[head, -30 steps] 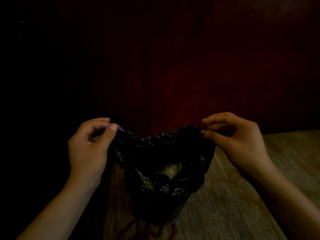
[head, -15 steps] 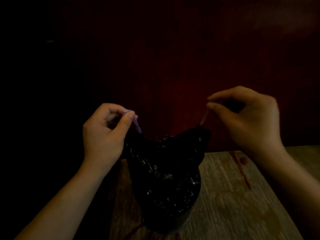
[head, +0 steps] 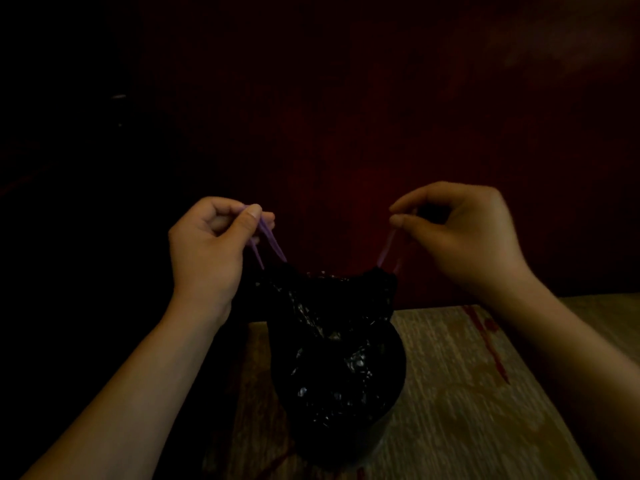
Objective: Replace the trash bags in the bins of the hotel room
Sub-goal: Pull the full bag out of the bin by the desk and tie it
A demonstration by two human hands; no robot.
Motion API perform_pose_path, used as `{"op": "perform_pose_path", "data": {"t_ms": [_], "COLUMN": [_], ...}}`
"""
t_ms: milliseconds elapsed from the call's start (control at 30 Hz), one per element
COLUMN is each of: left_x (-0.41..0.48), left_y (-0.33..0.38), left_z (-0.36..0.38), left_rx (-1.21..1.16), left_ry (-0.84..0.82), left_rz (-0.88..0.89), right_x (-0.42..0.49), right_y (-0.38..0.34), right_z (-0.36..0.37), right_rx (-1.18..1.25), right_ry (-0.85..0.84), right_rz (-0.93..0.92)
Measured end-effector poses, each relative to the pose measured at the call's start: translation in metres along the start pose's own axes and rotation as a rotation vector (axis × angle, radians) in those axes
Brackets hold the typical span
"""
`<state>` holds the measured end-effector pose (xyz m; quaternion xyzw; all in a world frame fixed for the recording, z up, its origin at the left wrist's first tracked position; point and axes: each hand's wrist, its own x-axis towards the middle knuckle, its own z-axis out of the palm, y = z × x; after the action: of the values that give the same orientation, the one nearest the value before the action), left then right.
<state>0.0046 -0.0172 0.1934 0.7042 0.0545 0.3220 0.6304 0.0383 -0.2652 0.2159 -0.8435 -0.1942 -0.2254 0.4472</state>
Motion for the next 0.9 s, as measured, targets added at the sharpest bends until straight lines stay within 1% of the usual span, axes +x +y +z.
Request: {"op": "perform_pose_path", "data": {"t_ms": [67,133,167,233,267,333,367,467,567,700,800,900], "left_x": [0.000,0.001,0.001,0.000,0.001,0.008,0.011,0.008,0.002,-0.001,-0.004,-0.004], "left_y": [0.007,0.010,0.011,0.013,0.016,0.022,0.024,0.025,0.021,0.011,0.009,0.004], "left_z": [0.000,0.001,0.002,0.005,0.006,0.008,0.009,0.015,0.019,0.026,0.032,0.031], "left_rx": [-0.016,-0.020,-0.012,-0.016,-0.051,-0.142,-0.145,-0.103,-0.116,-0.087,-0.088,-0.109], "left_ry": [0.024,0.008,-0.019,-0.068,-0.067,-0.051,-0.069,-0.163,-0.162,-0.194,-0.280,-0.406], "left_rz": [0.041,0.063,0.043,-0.013,-0.022,-0.022,-0.036,-0.092,-0.155,-0.207,-0.245,-0.304], "right_x": [0.001,0.007,0.011,0.014,0.015,0.018,0.020,0.021,0.024,0.029,0.030,0.030], "right_y": [-0.003,-0.007,-0.009,-0.011,-0.012,-0.014,-0.015,-0.018,-0.019,-0.020,-0.023,-0.028], "right_z": [0.002,0.001,0.001,0.002,0.001,-0.004,-0.006,-0.002,0.004,0.012,0.019,0.025], "right_rx": [-0.003,0.062,0.071,0.000,-0.018,0.013,0.038,0.050,0.072,0.000,-0.014,0.009], "right_ry": [0.055,0.122,0.094,-0.020,-0.007,0.119,0.126,-0.018,-0.044,-0.195,-0.270,-0.347], "right_rz": [-0.041,-0.057,-0.052,-0.056,-0.073,-0.109,-0.105,-0.050,-0.049,-0.078,-0.128,-0.176]}}
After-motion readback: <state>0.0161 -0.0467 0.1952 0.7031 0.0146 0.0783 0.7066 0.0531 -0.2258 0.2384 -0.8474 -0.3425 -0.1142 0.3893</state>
